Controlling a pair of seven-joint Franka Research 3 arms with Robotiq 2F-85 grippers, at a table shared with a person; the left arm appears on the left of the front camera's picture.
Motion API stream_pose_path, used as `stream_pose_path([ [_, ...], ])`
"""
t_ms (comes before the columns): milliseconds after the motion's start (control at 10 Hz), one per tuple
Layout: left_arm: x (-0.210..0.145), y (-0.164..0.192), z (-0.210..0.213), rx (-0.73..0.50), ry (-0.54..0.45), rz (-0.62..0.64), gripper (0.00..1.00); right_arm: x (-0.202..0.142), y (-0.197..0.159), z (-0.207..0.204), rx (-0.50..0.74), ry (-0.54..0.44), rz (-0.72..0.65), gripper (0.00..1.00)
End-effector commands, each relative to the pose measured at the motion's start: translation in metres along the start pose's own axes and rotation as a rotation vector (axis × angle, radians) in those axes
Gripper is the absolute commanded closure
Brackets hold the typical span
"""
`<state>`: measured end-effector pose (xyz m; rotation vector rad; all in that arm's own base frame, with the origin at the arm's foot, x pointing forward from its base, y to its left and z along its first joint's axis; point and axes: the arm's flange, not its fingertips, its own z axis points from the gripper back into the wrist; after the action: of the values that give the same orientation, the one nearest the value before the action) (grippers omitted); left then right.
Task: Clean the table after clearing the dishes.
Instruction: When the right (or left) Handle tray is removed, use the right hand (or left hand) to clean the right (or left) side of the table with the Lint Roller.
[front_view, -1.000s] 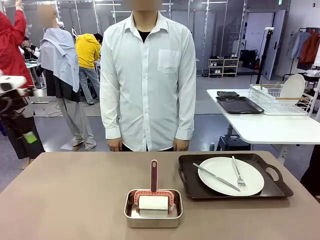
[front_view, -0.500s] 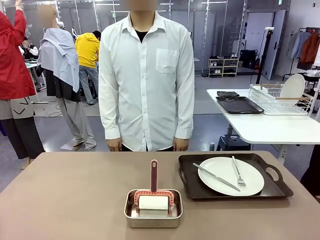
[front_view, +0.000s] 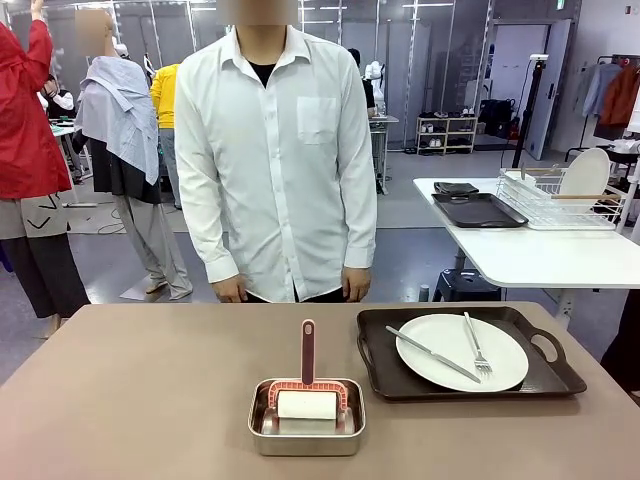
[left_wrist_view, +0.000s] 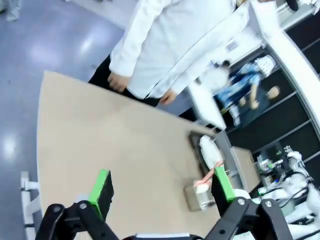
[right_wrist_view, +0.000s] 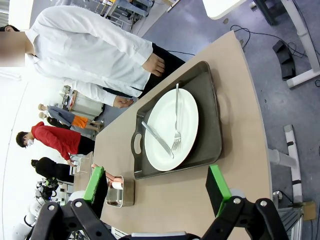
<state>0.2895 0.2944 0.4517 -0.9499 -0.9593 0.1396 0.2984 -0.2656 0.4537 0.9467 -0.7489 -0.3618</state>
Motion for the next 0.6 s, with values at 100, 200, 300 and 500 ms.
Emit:
stream_pose_path([
  [100,-0.011,0.020,0.003,-0.128,-0.009,0.119,0.00,-0.002,-0.001,0.000,0.019,-0.012,0.020,0.00],
  [200,-0.011,0.020,0.001,-0.148,-0.004,0.152,0.00,-0.002,-0.001,0.000,0.019,-0.012,0.020,0.00],
  [300,-0.007,0.023,-0.004,-0.124,0.027,0.160,0.00,-0.002,-0.001,0.000,0.019,-0.012,0.020,0.00],
  [500,0.000,0.027,-0.010,-0.060,0.013,0.189,0.00,-0.002,-0.001,0.000,0.019,-0.012,0.020,0.00],
])
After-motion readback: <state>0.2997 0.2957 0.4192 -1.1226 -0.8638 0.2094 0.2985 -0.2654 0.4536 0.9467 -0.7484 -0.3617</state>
